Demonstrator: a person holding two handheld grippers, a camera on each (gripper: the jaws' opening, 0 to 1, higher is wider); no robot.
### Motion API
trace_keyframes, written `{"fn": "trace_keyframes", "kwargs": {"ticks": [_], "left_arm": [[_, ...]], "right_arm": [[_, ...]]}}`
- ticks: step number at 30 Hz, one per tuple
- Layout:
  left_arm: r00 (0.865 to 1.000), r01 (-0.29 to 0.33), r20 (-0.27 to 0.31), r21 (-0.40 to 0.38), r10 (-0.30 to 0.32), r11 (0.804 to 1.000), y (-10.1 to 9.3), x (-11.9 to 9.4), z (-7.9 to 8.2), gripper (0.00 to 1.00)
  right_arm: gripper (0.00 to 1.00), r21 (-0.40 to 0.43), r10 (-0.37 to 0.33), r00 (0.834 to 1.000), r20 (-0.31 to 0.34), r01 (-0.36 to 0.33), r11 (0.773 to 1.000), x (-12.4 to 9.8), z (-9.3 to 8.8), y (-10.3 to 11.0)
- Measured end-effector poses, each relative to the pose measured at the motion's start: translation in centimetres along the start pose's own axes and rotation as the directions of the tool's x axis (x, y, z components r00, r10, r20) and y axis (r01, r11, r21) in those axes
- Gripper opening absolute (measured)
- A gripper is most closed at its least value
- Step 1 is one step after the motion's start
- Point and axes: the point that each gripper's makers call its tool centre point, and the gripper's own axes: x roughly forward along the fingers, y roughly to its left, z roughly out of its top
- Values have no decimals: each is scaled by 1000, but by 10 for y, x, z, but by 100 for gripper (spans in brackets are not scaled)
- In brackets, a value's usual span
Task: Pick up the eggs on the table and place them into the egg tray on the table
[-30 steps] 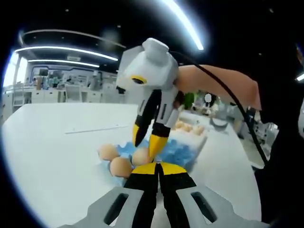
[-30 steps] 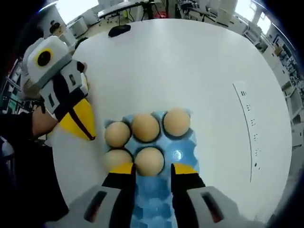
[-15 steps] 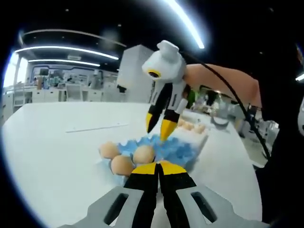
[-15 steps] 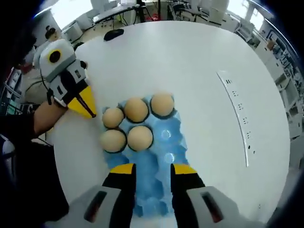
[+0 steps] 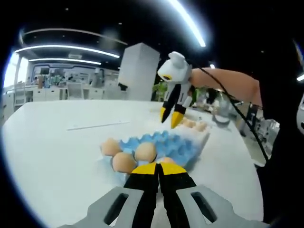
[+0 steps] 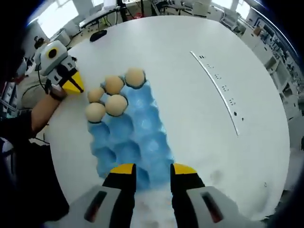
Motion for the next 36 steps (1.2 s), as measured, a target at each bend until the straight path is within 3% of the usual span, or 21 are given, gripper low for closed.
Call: {"fn": "trace_keyframes", "kwargs": {"ticks": [14, 25, 36], "left_arm": [[1000, -15, -12, -4, 15, 1000, 4, -1, -5, 0], [1000, -18, -23, -1, 18, 1000, 3, 0, -7, 0], [999, -24, -32, 3, 24, 1000, 0, 2, -10, 0]], "right_arm": [[30, 58, -25, 1000, -11, 26, 998, -13, -49, -13], [30, 111, -47, 998, -36, 50, 993, -23, -85, -38], [30, 139, -82, 995, -56, 89, 986, -27, -108, -59]]}}
